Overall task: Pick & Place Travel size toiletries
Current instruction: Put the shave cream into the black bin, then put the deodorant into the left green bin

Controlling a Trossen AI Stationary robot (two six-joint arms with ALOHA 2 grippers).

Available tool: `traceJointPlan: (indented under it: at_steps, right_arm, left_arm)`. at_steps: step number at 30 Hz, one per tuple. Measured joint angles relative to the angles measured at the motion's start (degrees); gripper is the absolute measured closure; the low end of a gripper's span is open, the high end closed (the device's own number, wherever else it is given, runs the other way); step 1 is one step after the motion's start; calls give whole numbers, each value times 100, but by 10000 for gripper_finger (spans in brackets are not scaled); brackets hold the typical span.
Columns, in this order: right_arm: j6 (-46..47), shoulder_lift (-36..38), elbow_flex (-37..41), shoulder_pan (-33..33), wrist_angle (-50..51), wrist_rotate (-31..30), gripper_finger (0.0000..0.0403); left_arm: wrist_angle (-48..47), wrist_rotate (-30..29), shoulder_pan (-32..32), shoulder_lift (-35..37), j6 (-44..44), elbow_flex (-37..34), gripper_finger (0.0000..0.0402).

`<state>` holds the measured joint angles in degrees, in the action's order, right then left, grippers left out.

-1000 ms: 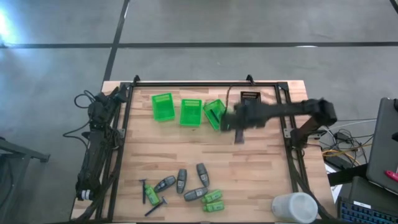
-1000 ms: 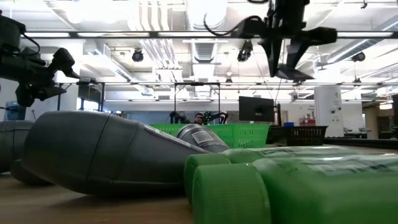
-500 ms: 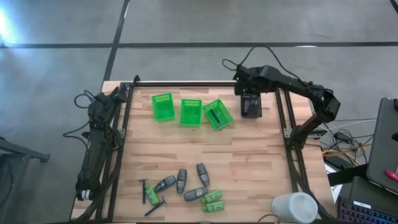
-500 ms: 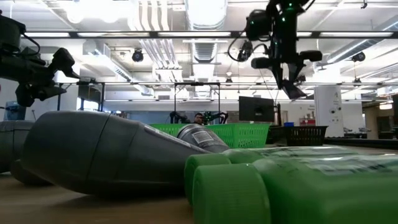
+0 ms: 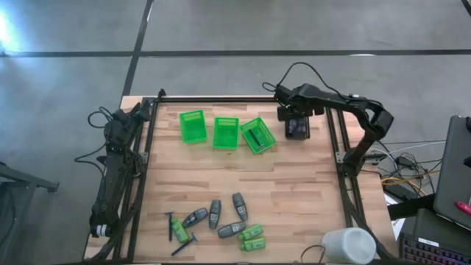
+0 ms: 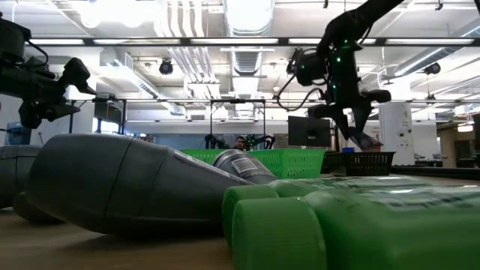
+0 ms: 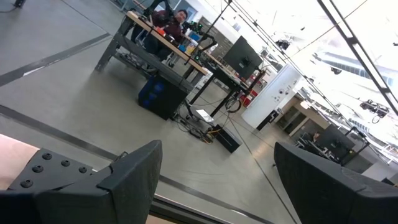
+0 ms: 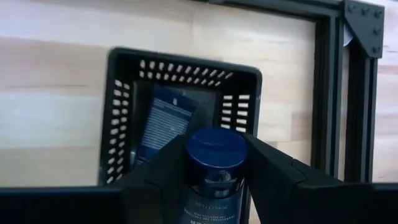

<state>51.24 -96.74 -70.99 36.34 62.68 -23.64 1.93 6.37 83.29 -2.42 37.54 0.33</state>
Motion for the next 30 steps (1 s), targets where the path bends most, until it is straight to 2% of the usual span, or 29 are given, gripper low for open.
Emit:
traceJointPlan:
  at_steps: [10,14,21,26,30]
  right_arm:
    - [15,-139,56,140,-292,-140,197]
    - [-41,-21,-85,-7,-321,-172,177]
    - [18,345,-264,-718,-310,-17,146]
    - [37,612,-274,-1575,-405,-116,129]
    - [0,761,-274,-2238,-593,141,121]
  left_arm:
    - [0,-1,1,0,0,0,86]
    - [0,0,0,0,0,-1,86]
    - [0,-1,0,0,0,1,86]
    - [0,0,0,0,0,1,86]
    - [0,-2,0,0,-1,0,86]
